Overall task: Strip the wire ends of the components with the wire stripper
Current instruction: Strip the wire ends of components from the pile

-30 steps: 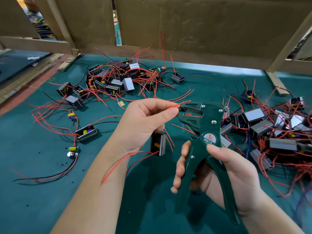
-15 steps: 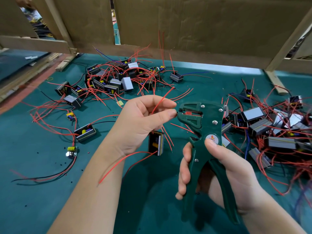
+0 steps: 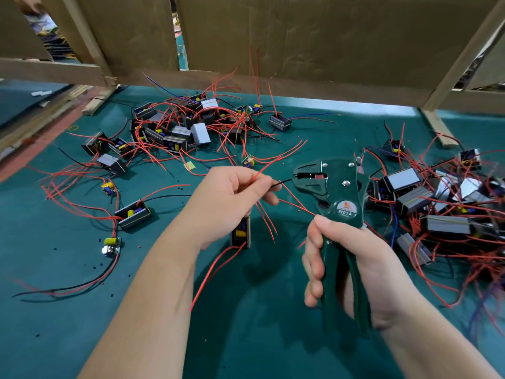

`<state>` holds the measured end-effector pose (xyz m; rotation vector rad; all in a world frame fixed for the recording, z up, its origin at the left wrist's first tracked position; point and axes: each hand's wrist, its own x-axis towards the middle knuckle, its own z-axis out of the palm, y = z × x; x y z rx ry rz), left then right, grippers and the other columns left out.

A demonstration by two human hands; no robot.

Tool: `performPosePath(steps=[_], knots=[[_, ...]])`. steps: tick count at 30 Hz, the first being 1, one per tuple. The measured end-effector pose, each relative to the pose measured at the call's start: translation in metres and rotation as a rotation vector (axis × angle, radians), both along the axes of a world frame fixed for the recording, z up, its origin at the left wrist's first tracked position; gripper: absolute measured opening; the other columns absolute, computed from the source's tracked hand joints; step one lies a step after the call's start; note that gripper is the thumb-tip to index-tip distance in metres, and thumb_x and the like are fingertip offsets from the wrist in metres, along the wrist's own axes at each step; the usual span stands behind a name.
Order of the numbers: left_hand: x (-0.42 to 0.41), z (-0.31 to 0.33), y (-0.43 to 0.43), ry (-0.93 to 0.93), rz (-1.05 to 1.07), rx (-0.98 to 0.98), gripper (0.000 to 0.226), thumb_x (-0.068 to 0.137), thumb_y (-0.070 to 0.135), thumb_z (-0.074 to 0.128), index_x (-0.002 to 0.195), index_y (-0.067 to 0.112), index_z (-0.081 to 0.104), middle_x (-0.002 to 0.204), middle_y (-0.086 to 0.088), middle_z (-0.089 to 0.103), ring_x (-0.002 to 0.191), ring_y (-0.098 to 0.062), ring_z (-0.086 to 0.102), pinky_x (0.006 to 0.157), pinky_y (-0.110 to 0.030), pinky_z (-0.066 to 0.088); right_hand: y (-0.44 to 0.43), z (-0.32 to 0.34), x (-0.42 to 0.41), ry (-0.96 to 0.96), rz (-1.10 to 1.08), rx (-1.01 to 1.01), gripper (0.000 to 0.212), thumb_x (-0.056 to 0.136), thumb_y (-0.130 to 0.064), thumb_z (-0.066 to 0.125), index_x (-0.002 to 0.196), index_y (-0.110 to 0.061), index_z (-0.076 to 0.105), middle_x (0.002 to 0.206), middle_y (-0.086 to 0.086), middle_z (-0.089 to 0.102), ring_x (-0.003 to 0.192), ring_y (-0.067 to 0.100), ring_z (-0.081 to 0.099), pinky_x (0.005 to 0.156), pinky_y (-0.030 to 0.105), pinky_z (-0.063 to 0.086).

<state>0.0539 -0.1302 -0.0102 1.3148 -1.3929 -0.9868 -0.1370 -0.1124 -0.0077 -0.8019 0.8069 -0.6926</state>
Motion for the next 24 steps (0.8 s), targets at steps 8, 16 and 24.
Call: performPosePath(steps=[8, 16, 24], knots=[[0.001, -0.001, -0.003, 0.186, 0.055, 0.028, 0.023, 0.099, 0.012, 0.048, 0.084, 0.010, 0.065, 0.067, 0.009, 0.065, 0.044, -0.003, 0.032, 0.049, -0.017, 0.032, -0.006, -0.003, -0.004, -0.171, -0.031, 0.003, 0.021, 0.059, -0.013, 0.064, 0.079, -0.007, 0.063, 0.074, 0.021, 0.058, 0.060, 0.034, 0.060, 0.060, 0.049, 0.056], [-0.020, 0.005, -0.003, 0.739, -0.038, 0.081, 0.018, 0.097, 0.020, 0.042, 0.088, 0.013, 0.057, 0.057, 0.008, 0.046, 0.042, -0.003, 0.027, 0.046, -0.017, 0.038, 0.002, -0.010, 0.003, -0.234, 0.210, -0.051, 0.065, 0.054, -0.034, 0.086, 0.108, -0.002, 0.069, 0.073, 0.030, 0.059, 0.069, 0.040, 0.064, 0.070, 0.054, 0.053], [0.022, -0.006, -0.011, -0.320, 0.443, -0.180, 0.026, 0.097, 0.034, 0.045, 0.093, 0.018, 0.065, 0.096, 0.001, 0.066, 0.090, -0.009, 0.056, 0.085, -0.030, 0.042, 0.000, -0.013, 0.004, -0.263, -0.258, -0.244, 0.043, 0.067, -0.009, 0.064, 0.109, -0.006, 0.069, 0.091, 0.019, 0.070, 0.067, 0.039, 0.066, 0.069, 0.054, 0.056]])
